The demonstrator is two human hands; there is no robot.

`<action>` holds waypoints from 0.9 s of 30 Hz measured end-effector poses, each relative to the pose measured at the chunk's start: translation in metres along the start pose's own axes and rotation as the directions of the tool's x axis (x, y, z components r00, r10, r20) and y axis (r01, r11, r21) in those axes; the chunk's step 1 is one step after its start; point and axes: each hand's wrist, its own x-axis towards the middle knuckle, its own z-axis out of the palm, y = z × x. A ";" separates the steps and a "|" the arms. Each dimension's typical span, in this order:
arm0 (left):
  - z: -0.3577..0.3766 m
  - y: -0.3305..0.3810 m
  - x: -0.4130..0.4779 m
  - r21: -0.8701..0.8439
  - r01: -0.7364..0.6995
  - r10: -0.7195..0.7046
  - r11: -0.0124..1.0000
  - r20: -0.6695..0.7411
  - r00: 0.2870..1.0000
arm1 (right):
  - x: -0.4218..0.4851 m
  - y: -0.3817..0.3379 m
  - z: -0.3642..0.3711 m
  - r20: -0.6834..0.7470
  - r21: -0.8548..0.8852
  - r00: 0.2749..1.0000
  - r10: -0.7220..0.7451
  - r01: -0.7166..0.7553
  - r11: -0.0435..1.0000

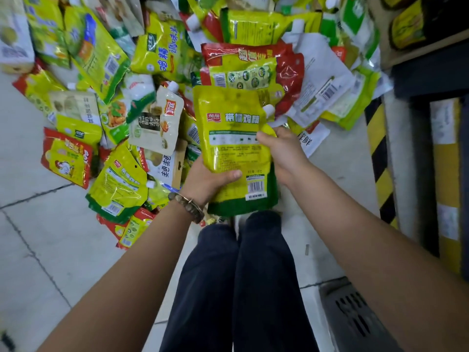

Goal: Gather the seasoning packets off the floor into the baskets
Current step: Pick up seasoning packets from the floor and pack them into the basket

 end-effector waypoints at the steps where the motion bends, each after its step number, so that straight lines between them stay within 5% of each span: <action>1: -0.003 0.000 0.000 0.018 0.012 -0.012 1.000 -0.028 1.000 | 0.004 0.001 0.006 -0.036 -0.002 0.999 0.013 -0.013 1.000; 5: -0.014 -0.002 0.004 0.007 0.028 -0.026 1.000 -0.187 0.982 | 0.019 -0.010 0.028 -0.072 -0.092 0.997 -0.003 -0.004 0.996; 7: -0.019 -0.005 0.005 -0.093 0.024 -0.048 0.995 -0.264 0.963 | 0.029 -0.023 0.033 -0.139 -0.368 0.975 -0.172 0.110 0.923; 9: -0.022 -0.007 0.002 -0.201 0.037 -0.103 0.979 -0.330 0.938 | 0.043 -0.041 0.030 -0.152 -0.681 0.880 -0.450 0.236 0.694; 11: -0.023 -0.007 -0.001 -0.280 0.034 -0.137 0.959 -0.359 0.923 | 0.055 -0.061 0.030 -0.005 -0.889 0.772 -0.636 0.288 0.357; 13: -0.025 -0.010 -0.003 -0.321 0.035 -0.162 0.946 -0.378 0.911 | 0.069 -0.077 0.037 0.185 -0.960 0.766 -0.616 0.275 0.052; 16: -0.029 -0.012 -0.003 -0.330 0.041 -0.178 0.943 -0.398 0.900 | 0.089 -0.091 0.051 0.351 -0.936 0.793 -0.497 0.294 -0.191; 20: -0.032 -0.011 -0.001 -0.326 0.030 -0.168 0.945 -0.403 0.900 | 0.109 -0.114 0.060 0.320 -0.946 0.757 -0.569 0.227 -0.231; 27: -0.036 -0.004 0.005 -0.315 0.031 -0.157 0.948 -0.384 0.910 | 0.120 -0.125 0.060 0.273 -0.925 0.920 -0.282 0.171 -0.339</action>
